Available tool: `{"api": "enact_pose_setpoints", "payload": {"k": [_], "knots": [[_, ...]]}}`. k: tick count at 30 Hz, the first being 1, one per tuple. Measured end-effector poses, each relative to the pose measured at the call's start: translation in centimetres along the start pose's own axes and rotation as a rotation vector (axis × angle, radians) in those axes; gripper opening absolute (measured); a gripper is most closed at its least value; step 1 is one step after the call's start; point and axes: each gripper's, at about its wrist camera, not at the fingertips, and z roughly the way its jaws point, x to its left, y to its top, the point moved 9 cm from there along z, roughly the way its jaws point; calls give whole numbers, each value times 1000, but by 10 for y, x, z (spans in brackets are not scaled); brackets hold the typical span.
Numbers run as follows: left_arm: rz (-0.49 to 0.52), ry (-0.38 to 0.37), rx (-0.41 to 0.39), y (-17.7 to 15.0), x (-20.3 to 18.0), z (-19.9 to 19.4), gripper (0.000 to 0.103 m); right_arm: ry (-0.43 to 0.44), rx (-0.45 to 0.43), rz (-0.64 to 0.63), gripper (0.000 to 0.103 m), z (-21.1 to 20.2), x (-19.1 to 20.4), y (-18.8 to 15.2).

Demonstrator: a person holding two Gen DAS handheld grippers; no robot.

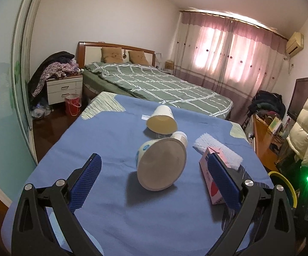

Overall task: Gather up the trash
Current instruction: 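Grasp the small brown tray by its rim with the right gripper, then carry the brown tray over the bin and release it with the right gripper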

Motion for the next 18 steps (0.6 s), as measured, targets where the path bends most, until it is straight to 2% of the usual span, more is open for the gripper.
{"api": "enact_pose_setpoints", "payload": {"k": [7,18], "knots": [[24,-9,2,-2,-14,2,98,-18,-49,35,4,-13,-17,9],[84,-41,11,-4,-47,1,98,-133,-130,204,4,-33,-104,29]]}}
